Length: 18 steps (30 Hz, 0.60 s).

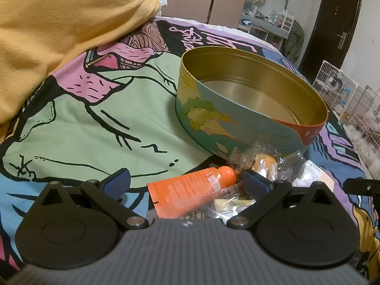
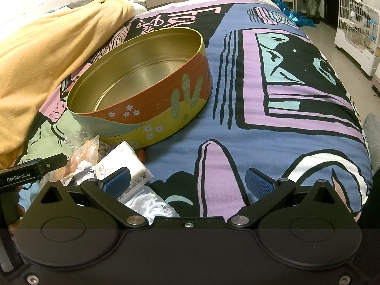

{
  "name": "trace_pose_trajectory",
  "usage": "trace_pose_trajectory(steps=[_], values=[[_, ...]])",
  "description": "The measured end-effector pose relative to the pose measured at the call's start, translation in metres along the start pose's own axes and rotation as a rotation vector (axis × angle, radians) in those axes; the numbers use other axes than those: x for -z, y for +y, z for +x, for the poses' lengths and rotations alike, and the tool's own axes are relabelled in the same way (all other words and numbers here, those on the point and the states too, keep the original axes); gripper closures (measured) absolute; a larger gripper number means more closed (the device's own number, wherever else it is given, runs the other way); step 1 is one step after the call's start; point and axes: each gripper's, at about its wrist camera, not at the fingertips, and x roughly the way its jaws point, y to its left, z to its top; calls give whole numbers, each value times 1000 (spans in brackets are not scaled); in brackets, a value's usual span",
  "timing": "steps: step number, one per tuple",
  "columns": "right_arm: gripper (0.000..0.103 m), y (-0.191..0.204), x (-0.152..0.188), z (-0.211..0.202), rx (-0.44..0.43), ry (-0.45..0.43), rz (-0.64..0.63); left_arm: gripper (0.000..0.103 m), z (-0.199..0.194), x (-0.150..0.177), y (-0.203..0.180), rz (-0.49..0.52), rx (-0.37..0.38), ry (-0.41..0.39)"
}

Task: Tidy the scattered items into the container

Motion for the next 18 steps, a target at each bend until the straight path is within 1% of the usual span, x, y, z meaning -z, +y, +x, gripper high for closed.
trace_pose_trajectory(steps=[10,18], values=[[0,-1,1,2,9,3,3,0,0,0,1,7,13,2],[0,-2,0,1,15,-1,7,0,-1,-2,5,-9,16,1]])
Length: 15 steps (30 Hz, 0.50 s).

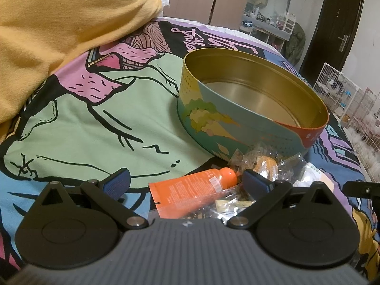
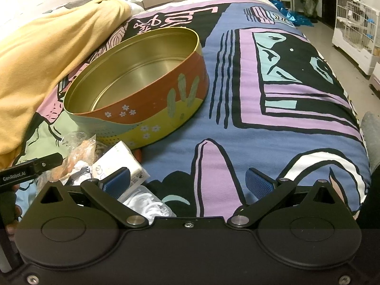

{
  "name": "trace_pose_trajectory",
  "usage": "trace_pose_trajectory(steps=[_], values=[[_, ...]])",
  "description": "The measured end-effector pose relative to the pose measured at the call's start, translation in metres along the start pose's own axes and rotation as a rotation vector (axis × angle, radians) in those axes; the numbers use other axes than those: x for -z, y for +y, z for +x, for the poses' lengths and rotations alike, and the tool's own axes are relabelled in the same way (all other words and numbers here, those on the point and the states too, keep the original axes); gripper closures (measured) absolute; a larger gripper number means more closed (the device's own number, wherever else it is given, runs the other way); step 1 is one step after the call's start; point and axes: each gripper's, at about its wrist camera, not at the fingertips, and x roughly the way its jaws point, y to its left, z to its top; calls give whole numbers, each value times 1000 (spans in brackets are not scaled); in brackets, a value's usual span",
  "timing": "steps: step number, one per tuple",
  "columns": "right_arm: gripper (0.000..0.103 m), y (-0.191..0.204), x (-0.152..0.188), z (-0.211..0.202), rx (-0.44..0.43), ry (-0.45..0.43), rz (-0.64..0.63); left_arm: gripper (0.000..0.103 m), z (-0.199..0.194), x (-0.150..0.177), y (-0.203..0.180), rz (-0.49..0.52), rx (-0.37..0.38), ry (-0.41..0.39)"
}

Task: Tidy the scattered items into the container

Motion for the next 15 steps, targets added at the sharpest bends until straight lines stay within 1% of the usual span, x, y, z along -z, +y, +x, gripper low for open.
trace_pose_trajectory(steps=[15], values=[[0,-2,-1,-3,0,-8,9,0,0,-1,1,0,-1,0]])
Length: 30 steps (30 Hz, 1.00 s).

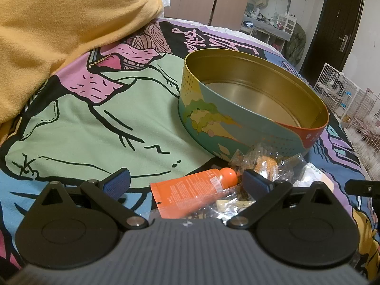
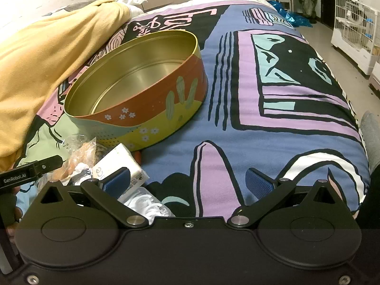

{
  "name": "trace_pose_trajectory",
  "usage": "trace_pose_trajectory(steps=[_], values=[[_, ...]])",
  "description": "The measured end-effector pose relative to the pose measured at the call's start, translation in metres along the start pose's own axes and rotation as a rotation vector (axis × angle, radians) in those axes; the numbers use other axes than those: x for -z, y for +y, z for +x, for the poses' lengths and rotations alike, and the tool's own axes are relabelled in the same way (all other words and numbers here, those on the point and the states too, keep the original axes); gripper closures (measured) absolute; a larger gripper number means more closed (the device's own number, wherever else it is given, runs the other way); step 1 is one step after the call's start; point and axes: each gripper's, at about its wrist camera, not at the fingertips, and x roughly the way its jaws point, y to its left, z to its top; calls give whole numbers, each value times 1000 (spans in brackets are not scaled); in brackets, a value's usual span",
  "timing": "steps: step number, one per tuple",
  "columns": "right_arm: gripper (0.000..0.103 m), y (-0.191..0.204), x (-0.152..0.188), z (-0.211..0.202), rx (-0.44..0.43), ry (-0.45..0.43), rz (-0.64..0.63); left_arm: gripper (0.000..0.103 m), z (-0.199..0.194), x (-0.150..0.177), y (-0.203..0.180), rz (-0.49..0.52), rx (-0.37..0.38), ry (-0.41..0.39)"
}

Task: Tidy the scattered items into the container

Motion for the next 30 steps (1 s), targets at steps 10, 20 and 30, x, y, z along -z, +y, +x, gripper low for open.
trace_pose_trajectory(steps=[10,20,30], values=[[0,0,0,0,-1,-1,-1,0,-2,-1,3,-11,5,-5],[0,2,-1,-2,-18,-5,0,0,-4,-1,3,-1,3,-12],[0,0,-1,-8,-42,-24,11,0,-14,-1,0,7,22,-33]])
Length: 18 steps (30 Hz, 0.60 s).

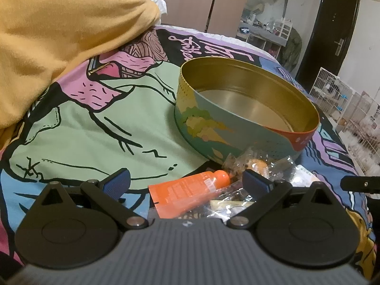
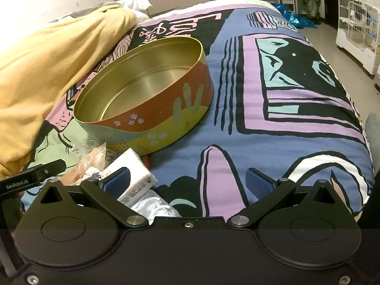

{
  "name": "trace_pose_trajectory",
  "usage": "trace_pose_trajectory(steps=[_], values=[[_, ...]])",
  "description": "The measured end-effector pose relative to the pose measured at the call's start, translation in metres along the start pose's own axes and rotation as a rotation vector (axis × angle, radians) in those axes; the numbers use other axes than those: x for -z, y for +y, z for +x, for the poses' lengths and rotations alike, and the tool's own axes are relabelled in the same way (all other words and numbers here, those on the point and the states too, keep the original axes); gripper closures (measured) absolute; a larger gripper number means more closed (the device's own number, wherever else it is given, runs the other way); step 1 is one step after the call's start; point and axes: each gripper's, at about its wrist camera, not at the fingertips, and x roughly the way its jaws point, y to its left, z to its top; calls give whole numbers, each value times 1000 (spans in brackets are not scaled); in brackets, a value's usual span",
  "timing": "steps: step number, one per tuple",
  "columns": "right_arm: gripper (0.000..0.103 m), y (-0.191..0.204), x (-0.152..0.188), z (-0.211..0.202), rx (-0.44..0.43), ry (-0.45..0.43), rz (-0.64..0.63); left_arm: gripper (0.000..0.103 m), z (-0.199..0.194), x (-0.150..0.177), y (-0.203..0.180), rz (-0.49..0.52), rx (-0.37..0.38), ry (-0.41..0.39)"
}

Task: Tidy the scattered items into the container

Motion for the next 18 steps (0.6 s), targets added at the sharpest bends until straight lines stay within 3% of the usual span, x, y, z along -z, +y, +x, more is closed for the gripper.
trace_pose_trajectory(steps=[7,18], values=[[0,2,1,-4,-12,-6,-10,0,-6,2,-6,20,45,-14],[0,-1,2,-5,-14,-7,3,0,-14,10,-30,140,117,-27]])
